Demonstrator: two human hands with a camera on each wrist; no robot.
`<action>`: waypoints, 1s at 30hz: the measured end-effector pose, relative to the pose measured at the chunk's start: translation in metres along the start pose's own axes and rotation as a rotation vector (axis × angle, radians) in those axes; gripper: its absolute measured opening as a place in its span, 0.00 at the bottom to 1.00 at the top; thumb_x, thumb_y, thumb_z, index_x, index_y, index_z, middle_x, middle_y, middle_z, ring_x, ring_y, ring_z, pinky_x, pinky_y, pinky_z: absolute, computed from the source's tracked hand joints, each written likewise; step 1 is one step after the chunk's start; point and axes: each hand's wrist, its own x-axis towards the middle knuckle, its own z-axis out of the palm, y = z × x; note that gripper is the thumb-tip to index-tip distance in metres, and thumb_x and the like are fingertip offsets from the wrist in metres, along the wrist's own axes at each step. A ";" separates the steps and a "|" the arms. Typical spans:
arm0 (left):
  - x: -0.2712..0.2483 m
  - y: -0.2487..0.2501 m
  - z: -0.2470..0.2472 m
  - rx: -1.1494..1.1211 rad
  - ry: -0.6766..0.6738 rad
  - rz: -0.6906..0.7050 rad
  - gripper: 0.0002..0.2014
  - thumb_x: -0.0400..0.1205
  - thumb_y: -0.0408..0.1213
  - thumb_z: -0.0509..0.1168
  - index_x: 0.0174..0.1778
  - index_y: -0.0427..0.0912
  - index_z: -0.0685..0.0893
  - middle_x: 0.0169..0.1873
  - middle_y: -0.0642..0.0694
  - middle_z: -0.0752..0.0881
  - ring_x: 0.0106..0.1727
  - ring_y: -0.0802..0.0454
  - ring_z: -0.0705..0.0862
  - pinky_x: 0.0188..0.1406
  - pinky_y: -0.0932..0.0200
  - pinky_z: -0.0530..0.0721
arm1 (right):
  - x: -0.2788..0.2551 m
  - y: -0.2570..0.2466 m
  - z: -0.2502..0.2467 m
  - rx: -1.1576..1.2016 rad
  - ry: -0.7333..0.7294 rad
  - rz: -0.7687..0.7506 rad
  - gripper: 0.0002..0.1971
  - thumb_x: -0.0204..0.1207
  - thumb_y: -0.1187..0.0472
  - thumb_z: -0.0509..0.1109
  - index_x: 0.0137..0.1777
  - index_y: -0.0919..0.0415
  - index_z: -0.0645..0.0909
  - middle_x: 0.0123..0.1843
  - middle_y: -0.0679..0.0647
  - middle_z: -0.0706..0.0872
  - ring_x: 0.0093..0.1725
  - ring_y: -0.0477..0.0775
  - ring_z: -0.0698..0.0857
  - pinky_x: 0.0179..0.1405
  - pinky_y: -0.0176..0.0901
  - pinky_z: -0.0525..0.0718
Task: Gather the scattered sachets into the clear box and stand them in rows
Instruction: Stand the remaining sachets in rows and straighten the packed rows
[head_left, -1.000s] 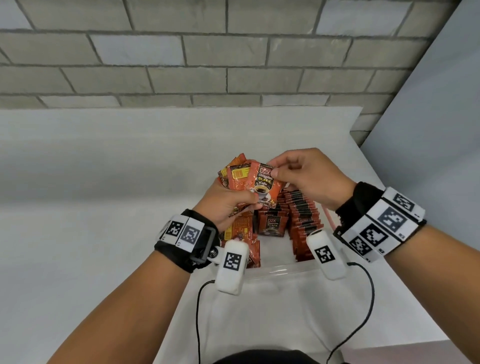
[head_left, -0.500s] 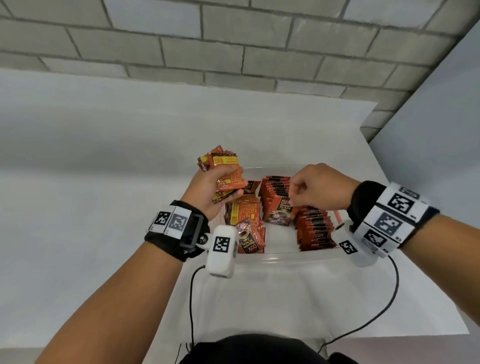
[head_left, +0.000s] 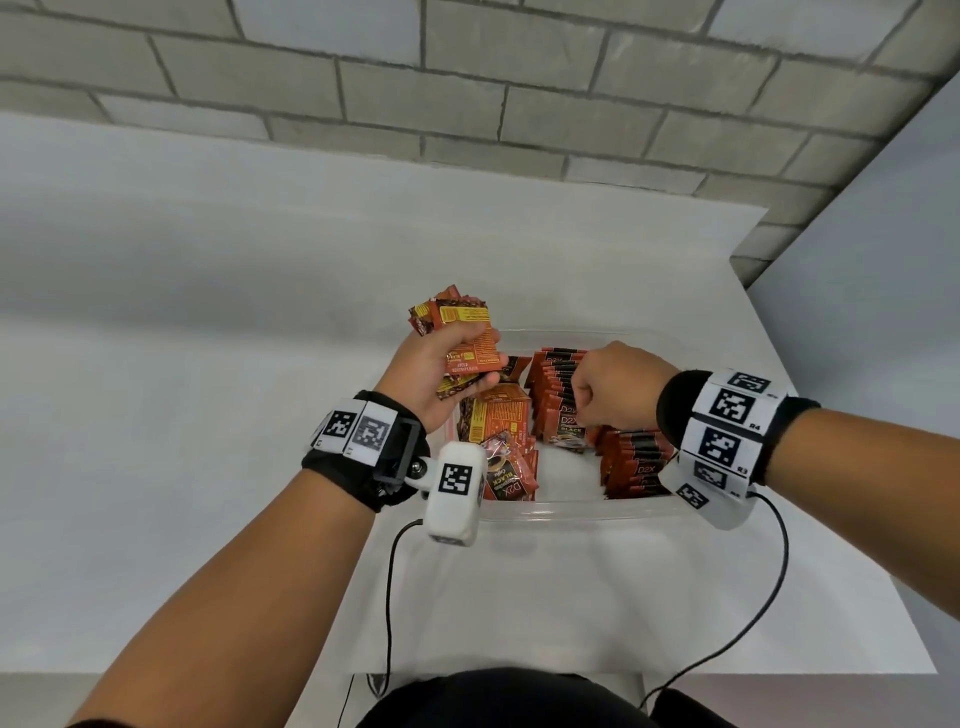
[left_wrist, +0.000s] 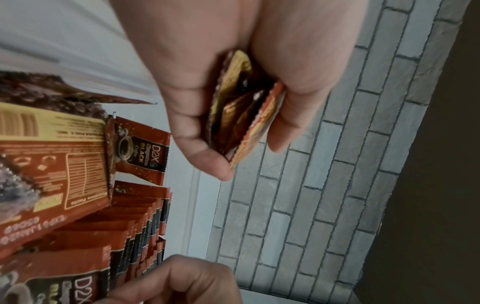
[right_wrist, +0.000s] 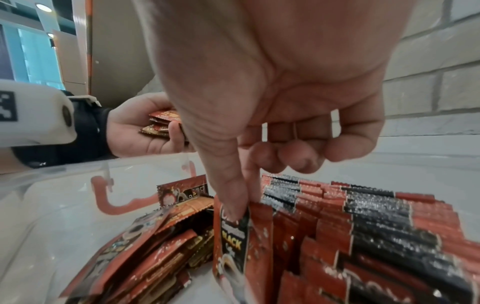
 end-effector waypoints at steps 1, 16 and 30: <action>0.000 0.000 0.000 -0.002 -0.004 0.000 0.04 0.83 0.32 0.64 0.49 0.35 0.83 0.42 0.42 0.89 0.38 0.48 0.89 0.29 0.61 0.87 | 0.000 0.000 0.001 -0.011 -0.007 0.002 0.06 0.75 0.61 0.72 0.37 0.57 0.84 0.41 0.53 0.89 0.43 0.54 0.87 0.41 0.42 0.84; 0.001 -0.001 -0.001 0.001 -0.015 0.005 0.05 0.83 0.33 0.63 0.48 0.36 0.83 0.41 0.42 0.90 0.39 0.48 0.90 0.30 0.61 0.87 | 0.003 -0.001 0.008 -0.212 -0.029 -0.037 0.03 0.77 0.63 0.69 0.46 0.61 0.83 0.45 0.55 0.87 0.44 0.55 0.86 0.40 0.42 0.83; 0.001 0.000 -0.002 -0.016 -0.024 -0.005 0.06 0.84 0.33 0.62 0.48 0.36 0.83 0.43 0.41 0.90 0.39 0.47 0.90 0.31 0.60 0.88 | 0.004 0.007 0.007 -0.140 0.025 -0.030 0.07 0.75 0.56 0.72 0.46 0.59 0.80 0.43 0.53 0.84 0.41 0.54 0.83 0.30 0.37 0.73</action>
